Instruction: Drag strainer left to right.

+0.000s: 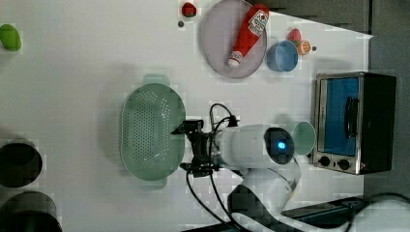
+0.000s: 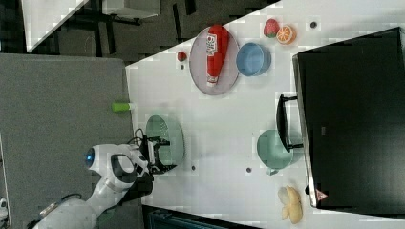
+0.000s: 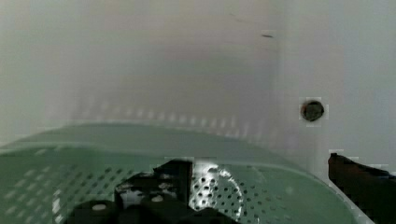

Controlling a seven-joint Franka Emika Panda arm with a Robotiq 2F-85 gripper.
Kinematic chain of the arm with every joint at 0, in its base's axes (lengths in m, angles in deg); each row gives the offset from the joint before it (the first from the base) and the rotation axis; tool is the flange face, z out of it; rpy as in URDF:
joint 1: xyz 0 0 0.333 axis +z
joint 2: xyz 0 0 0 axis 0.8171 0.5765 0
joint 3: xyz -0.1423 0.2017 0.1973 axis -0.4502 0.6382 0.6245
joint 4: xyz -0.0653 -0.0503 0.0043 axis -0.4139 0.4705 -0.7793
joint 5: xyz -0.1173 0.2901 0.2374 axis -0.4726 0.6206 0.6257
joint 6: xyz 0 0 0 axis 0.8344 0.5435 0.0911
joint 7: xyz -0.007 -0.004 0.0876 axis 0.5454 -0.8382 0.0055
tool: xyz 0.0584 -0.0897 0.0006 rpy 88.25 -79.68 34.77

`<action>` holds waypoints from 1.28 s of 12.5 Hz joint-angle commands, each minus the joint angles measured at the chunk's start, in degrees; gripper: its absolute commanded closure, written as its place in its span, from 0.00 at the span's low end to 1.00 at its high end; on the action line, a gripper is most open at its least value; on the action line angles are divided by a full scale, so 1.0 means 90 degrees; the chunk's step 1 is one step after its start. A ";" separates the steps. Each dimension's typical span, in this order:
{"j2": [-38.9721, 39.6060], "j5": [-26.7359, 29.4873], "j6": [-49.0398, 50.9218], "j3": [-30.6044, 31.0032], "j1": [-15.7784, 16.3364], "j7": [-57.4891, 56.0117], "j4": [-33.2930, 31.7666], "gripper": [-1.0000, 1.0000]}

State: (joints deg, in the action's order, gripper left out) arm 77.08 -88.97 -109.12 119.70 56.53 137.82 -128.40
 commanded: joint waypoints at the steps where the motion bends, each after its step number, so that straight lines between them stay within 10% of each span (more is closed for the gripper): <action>1: 0.0052 -0.0503 -0.0332 -0.0158 0.0096 0.0780 0.0080 0.00; 8: 0.0397 -0.0688 -0.0788 -0.0799 0.0306 0.0781 0.0039 0.00; 16: -0.0094 -0.0688 -0.0784 -0.1083 -0.0273 0.0260 -0.0496 0.00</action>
State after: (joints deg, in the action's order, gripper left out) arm 79.07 -96.42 -116.73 110.42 56.90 141.68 -130.98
